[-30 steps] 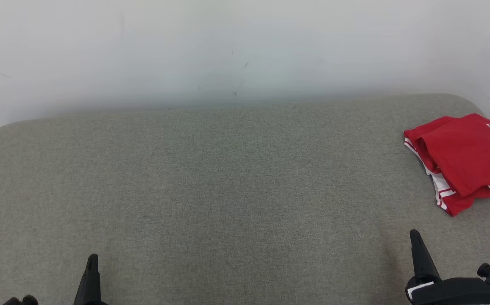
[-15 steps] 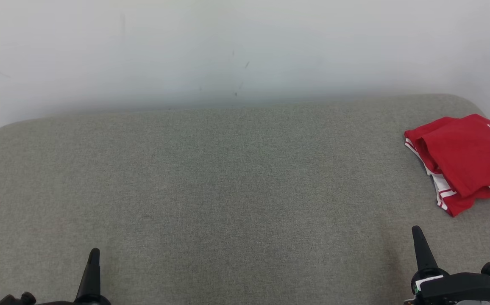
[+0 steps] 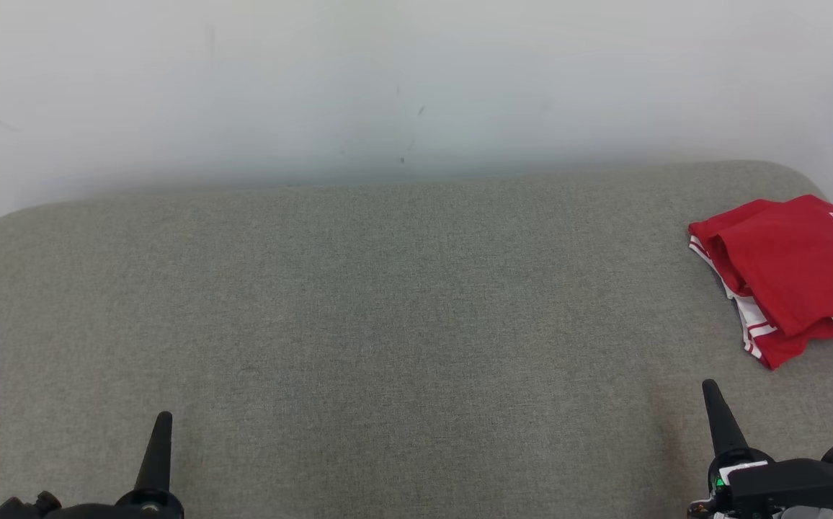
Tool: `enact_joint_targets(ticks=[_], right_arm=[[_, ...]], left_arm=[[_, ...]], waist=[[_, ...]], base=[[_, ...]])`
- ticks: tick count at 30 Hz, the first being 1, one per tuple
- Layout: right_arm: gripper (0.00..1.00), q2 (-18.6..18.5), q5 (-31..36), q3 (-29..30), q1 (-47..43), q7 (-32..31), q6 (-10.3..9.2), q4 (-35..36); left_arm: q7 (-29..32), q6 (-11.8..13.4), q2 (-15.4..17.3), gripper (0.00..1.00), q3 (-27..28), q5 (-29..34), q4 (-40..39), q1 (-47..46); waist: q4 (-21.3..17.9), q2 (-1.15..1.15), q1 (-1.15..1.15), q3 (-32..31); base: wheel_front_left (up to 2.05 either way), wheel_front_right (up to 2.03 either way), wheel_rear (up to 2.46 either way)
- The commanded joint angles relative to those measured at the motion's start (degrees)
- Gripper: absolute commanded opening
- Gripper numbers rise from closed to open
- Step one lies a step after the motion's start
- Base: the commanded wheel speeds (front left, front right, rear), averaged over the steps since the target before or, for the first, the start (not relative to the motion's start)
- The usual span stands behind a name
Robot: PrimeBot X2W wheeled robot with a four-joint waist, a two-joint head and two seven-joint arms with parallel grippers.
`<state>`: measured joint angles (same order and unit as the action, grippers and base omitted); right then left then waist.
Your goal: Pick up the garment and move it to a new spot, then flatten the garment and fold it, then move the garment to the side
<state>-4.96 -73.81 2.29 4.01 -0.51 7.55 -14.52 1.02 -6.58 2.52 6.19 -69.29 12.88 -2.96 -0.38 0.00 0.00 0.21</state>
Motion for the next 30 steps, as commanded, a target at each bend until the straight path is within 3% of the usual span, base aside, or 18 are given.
enact_joint_targets(ticks=[1, 30], right_arm=[[0.0, 0.1, -1.4, 0.4, 1.0, -0.3, -0.07, 0.5], [0.0, 1.1, -12.9, 2.5, 2.0, -3.7, -0.1, 0.4]], left_arm=[[0.3, -0.3, 0.4, 0.0, 0.2, -1.6, -0.2, -1.0], [3.8, -0.8, 0.5, 0.0, 0.4, -15.6, 0.9, -2.9]], waist=[[0.0, 0.0, 0.0, 0.0], [0.2, 0.0, 0.0, -0.1]], base=[[0.0, 0.0, 0.0], [0.0, 0.0, 0.0]])
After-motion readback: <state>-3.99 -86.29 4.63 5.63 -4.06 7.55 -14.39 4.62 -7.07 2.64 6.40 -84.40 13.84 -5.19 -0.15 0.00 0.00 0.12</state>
